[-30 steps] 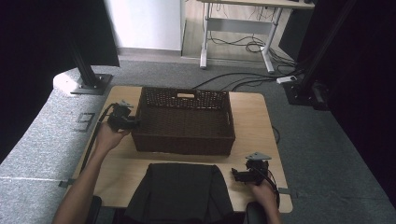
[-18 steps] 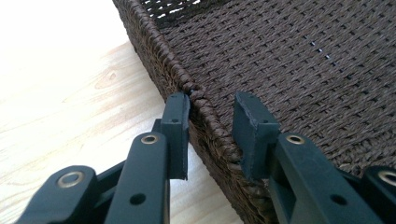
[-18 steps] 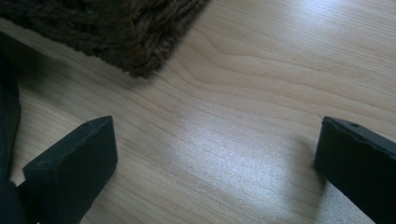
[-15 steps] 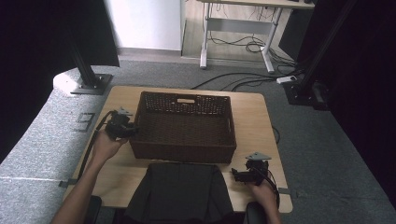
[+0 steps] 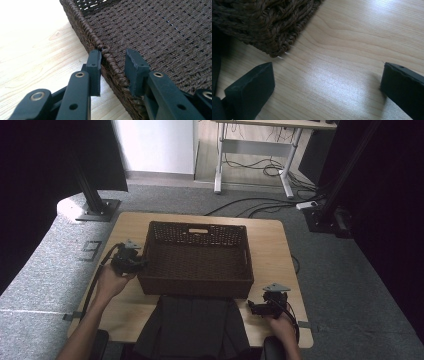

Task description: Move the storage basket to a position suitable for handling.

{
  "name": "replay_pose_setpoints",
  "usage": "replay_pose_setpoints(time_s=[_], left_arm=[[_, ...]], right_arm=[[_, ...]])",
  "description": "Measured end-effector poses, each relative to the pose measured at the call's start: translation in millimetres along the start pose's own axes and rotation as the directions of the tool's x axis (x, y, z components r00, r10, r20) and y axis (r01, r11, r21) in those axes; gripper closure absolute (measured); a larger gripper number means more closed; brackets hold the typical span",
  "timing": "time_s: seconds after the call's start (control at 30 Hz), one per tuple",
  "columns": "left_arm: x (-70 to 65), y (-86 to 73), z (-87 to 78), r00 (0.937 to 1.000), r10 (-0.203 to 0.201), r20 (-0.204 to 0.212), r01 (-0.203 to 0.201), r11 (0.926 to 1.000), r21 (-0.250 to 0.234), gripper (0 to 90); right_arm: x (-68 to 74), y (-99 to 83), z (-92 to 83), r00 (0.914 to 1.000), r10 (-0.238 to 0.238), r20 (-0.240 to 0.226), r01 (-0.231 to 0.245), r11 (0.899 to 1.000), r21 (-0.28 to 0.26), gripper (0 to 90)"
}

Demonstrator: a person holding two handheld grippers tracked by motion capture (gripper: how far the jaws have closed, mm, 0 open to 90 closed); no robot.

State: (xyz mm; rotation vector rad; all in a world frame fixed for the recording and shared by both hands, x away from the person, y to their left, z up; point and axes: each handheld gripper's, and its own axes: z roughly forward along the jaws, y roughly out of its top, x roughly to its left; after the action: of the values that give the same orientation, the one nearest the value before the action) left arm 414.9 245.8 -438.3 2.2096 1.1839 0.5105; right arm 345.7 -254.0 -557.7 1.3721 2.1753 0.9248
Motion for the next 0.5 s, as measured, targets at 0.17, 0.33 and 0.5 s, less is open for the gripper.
replay_pose_setpoints(time_s=[0.17,0.33,0.5], left_arm=[[3.1,-1.0,0.5,0.9997,0.013,0.020,-0.012,0.9998,-0.015,65.8],[7.0,-2.7,-0.8,0.9987,0.027,0.044,-0.025,0.9986,-0.048,56.6],[9.2,-1.7,-15.7,0.9991,0.004,0.042,0.000,0.9938,-0.111,34.4]], right_arm=[[0.1,0.0,0.0,1.0000,-0.001,-0.001,0.001,1.000,0.000,0.0],[0.3,-0.1,0.0,1.0000,-0.001,-0.001,0.001,1.000,0.000,0.0],[0.5,-0.2,-0.2,1.0000,-0.001,-0.001,0.001,1.000,0.000,0.0]])
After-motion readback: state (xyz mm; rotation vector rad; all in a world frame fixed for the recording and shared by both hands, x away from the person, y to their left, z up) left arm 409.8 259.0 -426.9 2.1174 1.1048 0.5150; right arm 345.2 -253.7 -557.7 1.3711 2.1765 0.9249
